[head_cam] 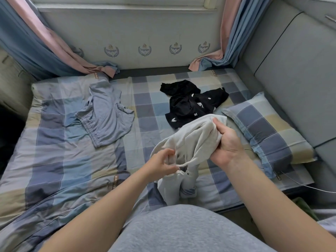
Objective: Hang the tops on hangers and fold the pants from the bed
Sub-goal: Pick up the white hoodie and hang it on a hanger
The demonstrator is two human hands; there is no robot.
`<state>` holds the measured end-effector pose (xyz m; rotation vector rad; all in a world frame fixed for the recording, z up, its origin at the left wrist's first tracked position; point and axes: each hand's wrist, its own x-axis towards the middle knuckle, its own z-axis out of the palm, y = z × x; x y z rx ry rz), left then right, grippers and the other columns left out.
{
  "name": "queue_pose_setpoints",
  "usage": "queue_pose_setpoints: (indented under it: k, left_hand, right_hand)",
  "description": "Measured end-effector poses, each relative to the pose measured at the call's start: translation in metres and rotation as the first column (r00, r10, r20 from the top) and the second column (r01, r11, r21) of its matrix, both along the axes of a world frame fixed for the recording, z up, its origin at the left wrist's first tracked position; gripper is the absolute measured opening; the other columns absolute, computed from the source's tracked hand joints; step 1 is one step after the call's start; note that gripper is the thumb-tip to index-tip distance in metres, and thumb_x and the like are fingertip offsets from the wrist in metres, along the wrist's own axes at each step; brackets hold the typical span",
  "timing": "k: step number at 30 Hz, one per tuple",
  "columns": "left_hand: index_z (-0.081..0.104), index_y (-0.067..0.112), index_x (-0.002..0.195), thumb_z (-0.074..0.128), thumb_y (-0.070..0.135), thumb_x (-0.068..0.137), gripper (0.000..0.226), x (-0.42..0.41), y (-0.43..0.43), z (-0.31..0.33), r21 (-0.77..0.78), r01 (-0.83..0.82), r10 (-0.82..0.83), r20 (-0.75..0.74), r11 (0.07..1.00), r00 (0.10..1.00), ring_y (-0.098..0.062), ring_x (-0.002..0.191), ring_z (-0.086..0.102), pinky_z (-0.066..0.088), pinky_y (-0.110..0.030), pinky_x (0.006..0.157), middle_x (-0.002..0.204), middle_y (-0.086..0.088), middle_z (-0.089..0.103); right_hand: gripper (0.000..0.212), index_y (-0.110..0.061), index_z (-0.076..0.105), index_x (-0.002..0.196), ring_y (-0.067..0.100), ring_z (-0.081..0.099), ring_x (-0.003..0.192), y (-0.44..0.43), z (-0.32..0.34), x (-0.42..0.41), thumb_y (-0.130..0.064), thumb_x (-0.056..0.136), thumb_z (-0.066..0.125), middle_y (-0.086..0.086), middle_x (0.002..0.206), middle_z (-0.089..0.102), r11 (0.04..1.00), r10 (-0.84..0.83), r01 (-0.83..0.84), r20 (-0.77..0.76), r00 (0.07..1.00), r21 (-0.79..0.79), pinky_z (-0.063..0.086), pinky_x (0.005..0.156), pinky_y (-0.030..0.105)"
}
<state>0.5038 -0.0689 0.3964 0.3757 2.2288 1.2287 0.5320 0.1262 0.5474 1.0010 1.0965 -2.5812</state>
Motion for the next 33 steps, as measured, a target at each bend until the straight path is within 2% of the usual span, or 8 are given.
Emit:
queue_pose_setpoints:
  k: [4, 8, 14, 16, 19, 22, 29, 33]
  left_hand:
    - [0.067, 0.029, 0.091, 0.07, 0.029, 0.088, 0.004, 0.0, 0.01, 0.0, -0.18, 0.161, -0.179, -0.086, 0.97, 0.98, -0.012, 0.09, 0.063, 0.052, -0.028, 0.081, 0.094, 0.01, 0.069]
    - [0.07, 0.025, 0.093, 0.061, 0.023, 0.093, 0.01, 0.012, 0.003, -0.007, -0.154, 0.262, -0.246, 0.114, 0.953, 0.963, -0.004, 0.059, 0.052, 0.039, -0.014, 0.055, 0.073, 0.009, 0.063]
    - [0.071, 0.025, 0.108, 0.058, 0.026, 0.093, 0.021, 0.028, 0.007, -0.018, -0.16, 0.409, -0.348, 0.307, 0.899, 0.886, -0.014, 0.092, 0.069, 0.057, -0.031, 0.083, 0.102, 0.004, 0.074]
    - [0.07, 0.023, 0.114, 0.062, 0.036, 0.094, 0.026, 0.028, 0.007, -0.025, -0.22, 0.339, -0.28, 0.257, 0.915, 0.925, -0.018, 0.101, 0.067, 0.055, -0.036, 0.092, 0.111, 0.003, 0.072]
    - [0.065, 0.009, 0.104, 0.056, 0.046, 0.099, 0.038, 0.021, 0.008, -0.024, -0.148, -0.167, 0.198, 0.228, 0.975, 0.953, -0.021, 0.088, 0.064, 0.054, -0.036, 0.079, 0.108, -0.013, 0.07]
    - [0.058, 0.014, 0.102, 0.056, 0.06, 0.094, 0.047, 0.004, 0.007, -0.012, -0.105, -0.58, 0.541, 0.523, 0.808, 0.658, -0.021, 0.08, 0.065, 0.05, -0.031, 0.063, 0.102, -0.009, 0.067]
    - [0.055, 0.011, 0.095, 0.064, 0.023, 0.095, 0.014, 0.009, 0.019, -0.004, -0.221, -0.426, 0.428, 0.763, 0.877, 0.485, -0.017, 0.066, 0.057, 0.046, -0.018, 0.046, 0.085, -0.006, 0.058]
    - [0.053, -0.002, 0.122, 0.048, 0.006, 0.099, 0.025, 0.026, 0.03, -0.011, -0.195, -0.439, 0.408, 0.786, 0.877, 0.465, -0.026, 0.083, 0.071, 0.056, -0.026, 0.054, 0.102, -0.018, 0.07]
  right_hand:
    - [0.044, 0.001, 0.067, 0.113, 0.031, 0.07, 0.104, 0.005, 0.0, -0.007, -0.038, 0.102, 0.052, 0.02, 0.111, 0.071, 0.996, -0.075, 0.076, -0.014, 0.997, 0.044, 0.054, 0.096, 0.045]
    - [0.051, 0.0, 0.06, 0.132, 0.033, 0.061, 0.123, 0.01, -0.007, -0.018, -0.04, 0.102, 0.052, 0.021, 0.131, 0.064, 0.991, -0.126, 0.125, 0.005, 0.992, 0.049, 0.043, 0.111, 0.049]
    - [0.047, -0.004, 0.058, 0.135, 0.033, 0.059, 0.124, 0.01, -0.003, -0.035, -0.038, 0.104, 0.05, 0.02, 0.135, 0.062, 0.984, -0.169, 0.168, 0.002, 0.986, 0.059, 0.045, 0.107, 0.049]
    - [0.043, -0.003, 0.063, 0.124, 0.032, 0.063, 0.117, 0.007, -0.002, -0.034, -0.039, 0.103, 0.05, 0.02, 0.128, 0.065, 0.991, -0.124, 0.125, -0.007, 0.992, 0.054, 0.052, 0.092, 0.046]
    - [0.048, 0.002, 0.066, 0.115, 0.032, 0.065, 0.113, 0.007, -0.001, -0.025, -0.041, 0.103, 0.048, 0.021, 0.124, 0.065, 1.0, -0.023, 0.024, -0.045, 0.999, 0.019, 0.054, 0.089, 0.046]
    - [0.054, 0.003, 0.061, 0.128, 0.034, 0.064, 0.118, 0.006, 0.001, -0.012, -0.042, 0.103, 0.046, 0.024, 0.13, 0.063, 0.998, 0.057, -0.059, -0.104, 0.993, -0.017, 0.055, 0.093, 0.046]
    - [0.068, 0.001, 0.044, 0.147, 0.035, 0.043, 0.142, 0.004, 0.012, 0.005, -0.049, 0.101, 0.04, 0.023, 0.151, 0.044, 0.989, 0.086, -0.107, -0.203, 0.975, -0.099, 0.042, 0.11, 0.046]
    - [0.068, 0.002, 0.06, 0.134, 0.034, 0.058, 0.128, 0.012, 0.009, 0.008, -0.053, 0.097, 0.042, 0.024, 0.14, 0.056, 0.996, 0.054, -0.065, -0.182, 0.982, -0.055, 0.051, 0.103, 0.044]
